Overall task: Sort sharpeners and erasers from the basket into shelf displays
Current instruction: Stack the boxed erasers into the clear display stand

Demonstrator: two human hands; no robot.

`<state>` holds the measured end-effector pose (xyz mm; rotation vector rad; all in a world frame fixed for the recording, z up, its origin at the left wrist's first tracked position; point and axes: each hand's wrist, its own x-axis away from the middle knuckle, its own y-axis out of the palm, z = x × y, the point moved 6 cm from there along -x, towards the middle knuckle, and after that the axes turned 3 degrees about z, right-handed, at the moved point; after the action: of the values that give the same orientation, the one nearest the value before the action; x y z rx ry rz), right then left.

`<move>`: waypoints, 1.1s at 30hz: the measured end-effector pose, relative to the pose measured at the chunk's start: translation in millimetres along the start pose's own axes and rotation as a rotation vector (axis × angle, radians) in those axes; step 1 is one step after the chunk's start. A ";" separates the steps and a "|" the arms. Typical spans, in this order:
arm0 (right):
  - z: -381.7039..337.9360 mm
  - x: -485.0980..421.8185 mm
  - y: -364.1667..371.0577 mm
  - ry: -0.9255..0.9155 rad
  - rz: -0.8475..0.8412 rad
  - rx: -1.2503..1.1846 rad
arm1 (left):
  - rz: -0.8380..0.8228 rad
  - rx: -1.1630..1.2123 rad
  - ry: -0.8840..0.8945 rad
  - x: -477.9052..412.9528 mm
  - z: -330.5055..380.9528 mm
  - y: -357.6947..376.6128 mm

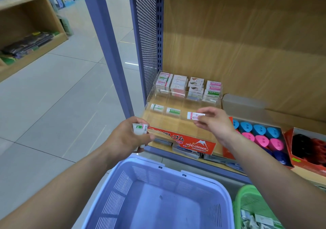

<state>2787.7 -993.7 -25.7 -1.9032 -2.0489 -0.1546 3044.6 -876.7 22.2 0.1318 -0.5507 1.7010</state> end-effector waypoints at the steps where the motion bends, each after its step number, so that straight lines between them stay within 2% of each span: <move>1: -2.5 -6.4 3.9 -0.013 0.007 0.003 | 0.002 -0.008 0.003 -1.3 -0.3 -1.8; 5: -19.0 -42.5 33.6 -0.109 0.047 0.071 | -0.013 -0.011 0.019 -7.4 -4.9 -9.1; 10: -47.9 -98.9 89.0 -0.320 0.090 0.390 | 0.000 0.035 0.024 -12.7 -9.8 -19.3; 15: -48.3 -139.7 123.5 -0.361 0.082 0.683 | 0.045 0.033 0.034 -19.0 -15.1 -26.2; 18: -41.0 -150.2 134.4 -0.383 0.037 0.789 | 0.041 0.064 0.032 -20.9 -15.8 -25.3; 21: -38.0 -148.9 147.2 -0.484 -0.052 1.073 | 0.065 0.080 0.028 -25.8 -16.8 -27.7; 23: -36.9 -145.4 149.4 -0.512 -0.088 1.162 | 0.088 0.094 0.016 -28.1 -17.8 -28.8; 26: -45.7 -131.9 136.8 -0.504 -0.040 1.003 | 0.126 0.116 0.017 -27.3 -16.7 -31.2; 29: -65.2 -83.1 119.9 -0.558 0.003 0.672 | 0.144 0.104 0.042 -24.4 -10.5 -32.2; 31: -70.7 -37.3 122.1 -0.474 -0.184 0.371 | 0.142 0.074 0.074 -22.2 -3.8 -29.6; 33: -70.0 6.2 129.9 -0.324 -0.416 0.193 | 0.135 0.051 0.106 -18.6 3.5 -24.6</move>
<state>2927.2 -996.7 22.5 -1.4417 -2.5496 0.2628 3071.2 -892.3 25.2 0.0417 -0.4455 1.8431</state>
